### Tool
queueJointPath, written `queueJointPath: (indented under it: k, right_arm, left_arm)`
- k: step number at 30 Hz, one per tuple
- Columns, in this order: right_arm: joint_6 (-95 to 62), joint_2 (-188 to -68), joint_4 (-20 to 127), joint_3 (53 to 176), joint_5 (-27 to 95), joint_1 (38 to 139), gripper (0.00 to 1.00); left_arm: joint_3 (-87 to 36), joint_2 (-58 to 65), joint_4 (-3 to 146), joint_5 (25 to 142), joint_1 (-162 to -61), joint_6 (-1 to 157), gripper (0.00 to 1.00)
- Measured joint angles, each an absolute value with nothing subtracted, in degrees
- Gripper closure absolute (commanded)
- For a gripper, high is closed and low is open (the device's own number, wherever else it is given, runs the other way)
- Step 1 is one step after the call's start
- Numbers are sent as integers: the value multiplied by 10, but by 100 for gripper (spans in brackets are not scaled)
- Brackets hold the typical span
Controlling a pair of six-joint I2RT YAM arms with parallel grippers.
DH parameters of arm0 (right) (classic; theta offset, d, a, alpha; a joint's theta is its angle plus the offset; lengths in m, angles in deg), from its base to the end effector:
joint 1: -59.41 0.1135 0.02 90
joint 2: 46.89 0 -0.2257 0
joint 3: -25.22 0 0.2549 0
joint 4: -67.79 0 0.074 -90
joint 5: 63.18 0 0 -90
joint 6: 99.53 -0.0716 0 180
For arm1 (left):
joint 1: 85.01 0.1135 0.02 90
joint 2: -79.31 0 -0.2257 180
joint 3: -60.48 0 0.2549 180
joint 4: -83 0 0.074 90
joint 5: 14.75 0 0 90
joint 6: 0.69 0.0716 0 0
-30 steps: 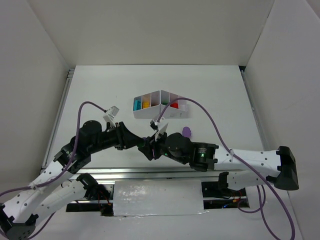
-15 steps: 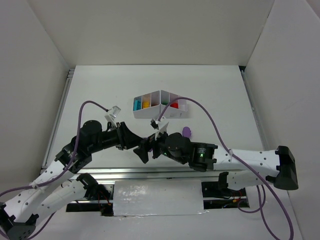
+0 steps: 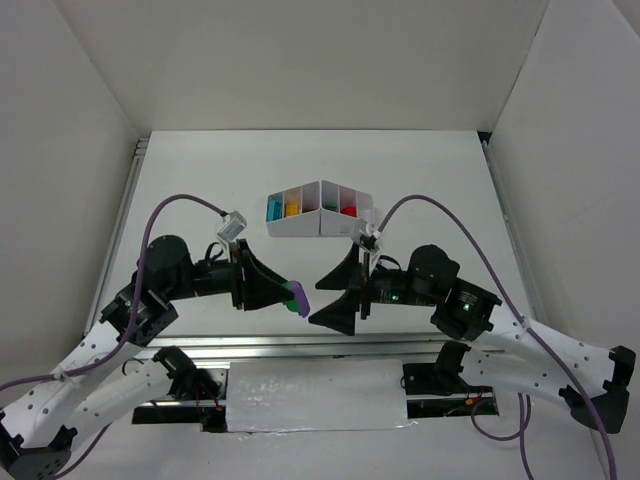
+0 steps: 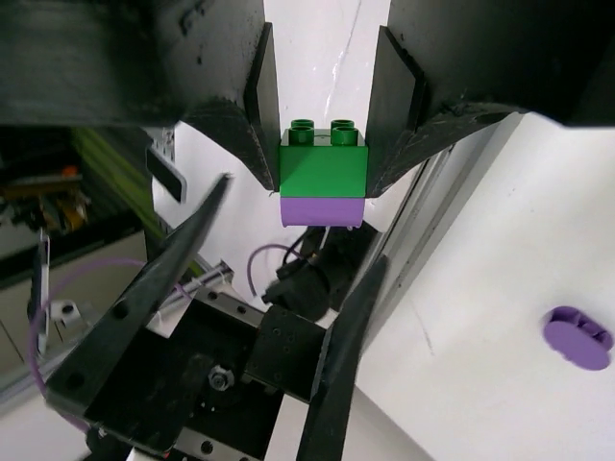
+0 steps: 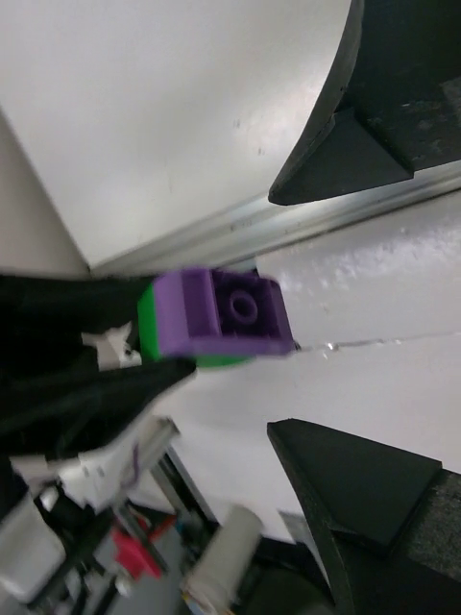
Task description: Sort the legos into containers by color
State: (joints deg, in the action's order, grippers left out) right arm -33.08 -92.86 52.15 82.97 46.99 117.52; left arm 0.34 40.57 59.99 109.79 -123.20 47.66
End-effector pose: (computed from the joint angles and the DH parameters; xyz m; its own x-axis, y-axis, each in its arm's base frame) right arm 0.1130 0.2283 0.3183 -0.4237 0.0290 -0.9054 -0.8830 0.2097 0.4199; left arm 0.1433 -0.1643 0.3440 -0.6510 -0.1844 -0.7363 0.6987 0.2335 -0.6762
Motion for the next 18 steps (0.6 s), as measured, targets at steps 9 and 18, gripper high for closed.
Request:
queueJointPath:
  k: [9, 18]
  right_arm:
    - [-379, -970, 548, 848, 620, 1174, 17]
    - [-407, -979, 549, 858, 609, 1173, 28]
  left_arm:
    - [4, 401, 612, 1163, -1231, 506, 100]
    - [12, 412, 639, 1185, -1228, 516, 100]
